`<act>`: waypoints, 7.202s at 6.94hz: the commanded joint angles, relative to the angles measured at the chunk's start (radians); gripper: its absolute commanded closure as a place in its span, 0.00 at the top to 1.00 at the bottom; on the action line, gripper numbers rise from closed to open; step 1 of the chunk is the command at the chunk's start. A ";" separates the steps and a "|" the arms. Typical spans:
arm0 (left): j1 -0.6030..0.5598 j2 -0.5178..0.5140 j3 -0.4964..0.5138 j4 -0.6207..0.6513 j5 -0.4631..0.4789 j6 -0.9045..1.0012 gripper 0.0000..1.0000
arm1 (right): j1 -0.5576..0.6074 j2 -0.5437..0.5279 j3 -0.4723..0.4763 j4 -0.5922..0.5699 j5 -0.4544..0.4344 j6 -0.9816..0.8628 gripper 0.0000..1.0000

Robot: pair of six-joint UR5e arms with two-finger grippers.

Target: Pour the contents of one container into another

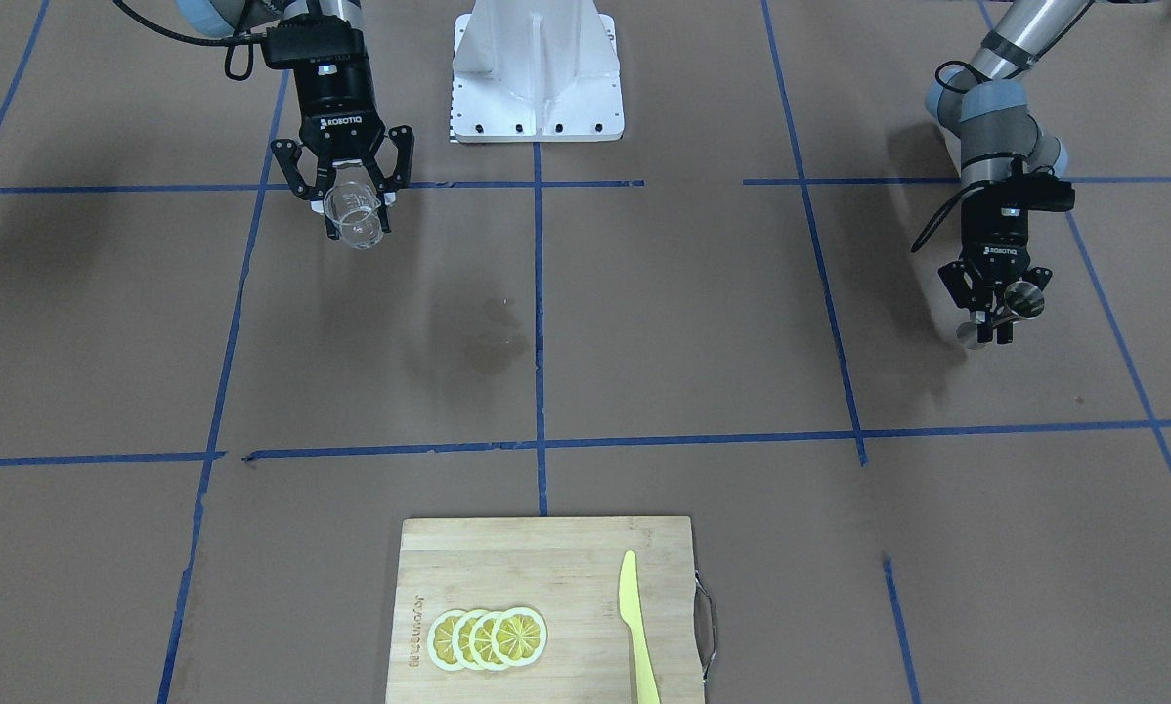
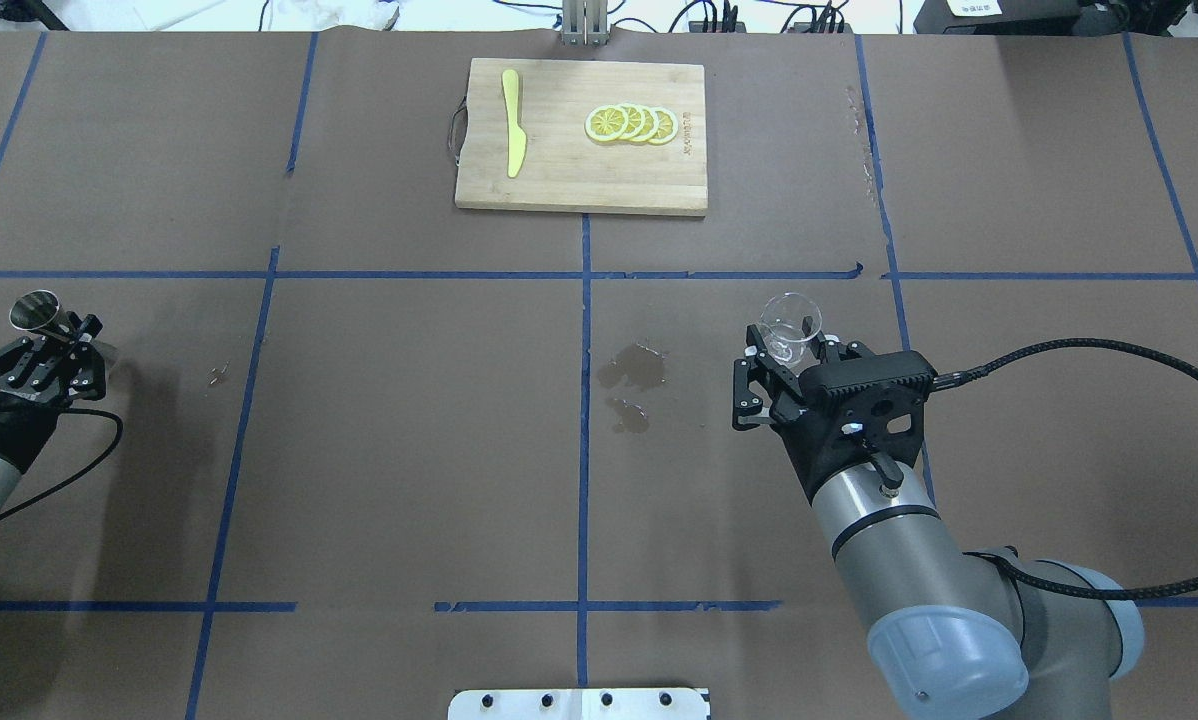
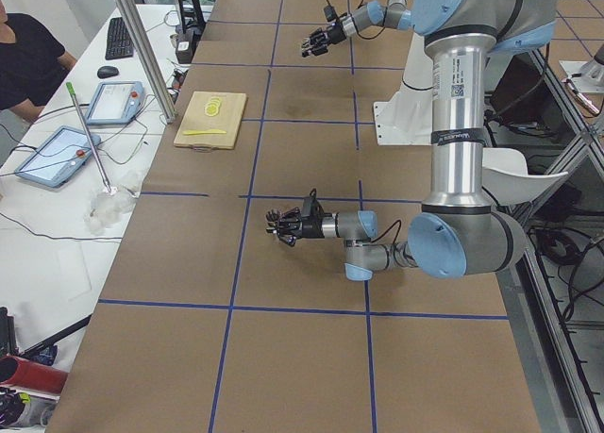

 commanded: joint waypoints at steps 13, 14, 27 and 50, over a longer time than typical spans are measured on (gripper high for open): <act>0.010 0.002 0.003 0.004 -0.067 -0.007 0.15 | 0.000 0.005 0.001 0.000 0.000 0.001 0.00; 0.010 0.005 0.003 0.004 -0.068 -0.005 0.30 | 0.000 0.007 0.001 0.000 0.000 0.001 0.00; 0.056 0.147 -0.118 -0.027 -0.110 -0.009 1.00 | -0.003 0.013 0.007 0.002 0.000 0.001 0.00; -0.916 -0.121 -0.062 0.606 -1.190 0.246 1.00 | -0.034 -0.160 -0.473 0.471 -0.175 0.115 0.00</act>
